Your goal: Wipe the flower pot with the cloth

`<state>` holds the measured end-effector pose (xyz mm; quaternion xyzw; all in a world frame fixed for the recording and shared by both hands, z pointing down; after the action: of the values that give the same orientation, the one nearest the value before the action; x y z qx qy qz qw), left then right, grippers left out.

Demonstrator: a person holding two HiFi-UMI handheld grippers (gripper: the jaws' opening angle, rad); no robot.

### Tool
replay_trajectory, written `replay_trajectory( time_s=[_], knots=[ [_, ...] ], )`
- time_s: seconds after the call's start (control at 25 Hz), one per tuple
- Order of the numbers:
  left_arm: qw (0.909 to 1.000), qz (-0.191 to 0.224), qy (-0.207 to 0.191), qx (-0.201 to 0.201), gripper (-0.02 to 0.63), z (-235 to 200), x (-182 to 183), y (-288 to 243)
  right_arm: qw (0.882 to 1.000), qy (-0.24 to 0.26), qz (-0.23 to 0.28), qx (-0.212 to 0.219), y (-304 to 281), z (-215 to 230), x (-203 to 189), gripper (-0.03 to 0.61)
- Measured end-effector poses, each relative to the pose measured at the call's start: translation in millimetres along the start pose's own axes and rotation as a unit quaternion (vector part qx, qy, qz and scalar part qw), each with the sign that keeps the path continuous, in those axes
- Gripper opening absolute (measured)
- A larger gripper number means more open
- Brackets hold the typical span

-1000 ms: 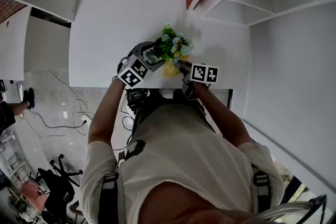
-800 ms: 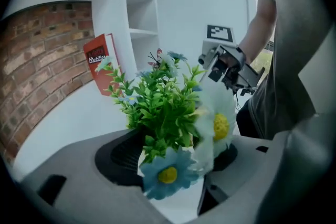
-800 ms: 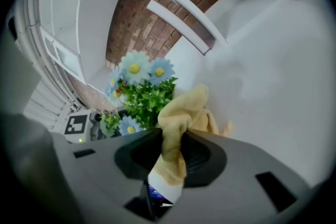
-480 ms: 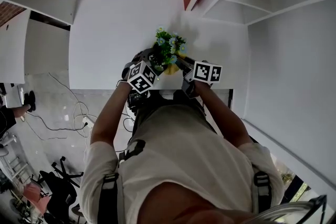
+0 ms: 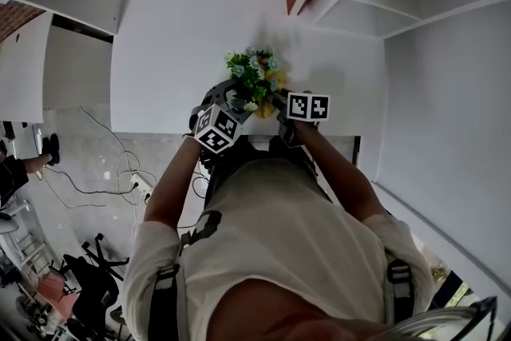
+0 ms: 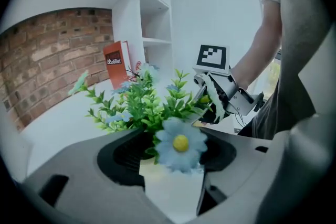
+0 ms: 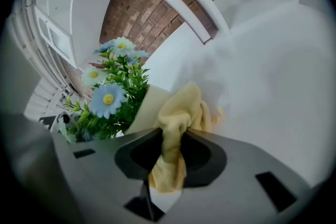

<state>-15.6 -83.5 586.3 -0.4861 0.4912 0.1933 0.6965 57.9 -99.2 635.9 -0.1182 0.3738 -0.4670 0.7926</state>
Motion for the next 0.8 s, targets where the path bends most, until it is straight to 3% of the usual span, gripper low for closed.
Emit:
replay_trajectory(
  time_s=[0.16, 0.32, 0.56, 0.68, 0.8],
  knots=[
    [0.999, -0.004, 0.043, 0.012, 0.304, -20.2, -9.5, 23.8, 1.0, -0.003, -0.005, -0.001, 1.0, 3.2, 0.5, 0.11],
    [0.9951, -0.025, 0.094, -0.018, 0.324, -33.1, -23.7, 21.9, 1.0, -0.001, 0.009, 0.008, 11.7, -7.5, 13.2, 0.11],
    [0.9941, 0.009, 0.108, -0.014, 0.324, -34.4, -20.0, 6.0, 0.995, 0.003, 0.061, 0.082, 26.9, -52.4, 54.0, 0.112],
    [0.9938, 0.01, 0.11, -0.001, 0.324, -32.8, -18.6, 7.0, 0.995, 0.002, 0.058, 0.083, 21.7, -50.7, 52.5, 0.112],
    [0.9936, 0.01, 0.112, 0.005, 0.324, -33.0, -18.1, 4.4, 0.994, -0.041, 0.063, 0.075, 14.3, -32.1, 42.9, 0.115]
  ],
)
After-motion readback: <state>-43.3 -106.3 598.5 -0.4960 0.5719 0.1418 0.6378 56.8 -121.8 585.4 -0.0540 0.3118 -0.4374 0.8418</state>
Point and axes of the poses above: the fingertips, and each gripper's own axes: y backward along the fingers, z to its right, x out of its top, the point moved 2 cm from there along y, backward along the fingers, and after that the axes turned 11 degrees about z, right-handed, at the moved point
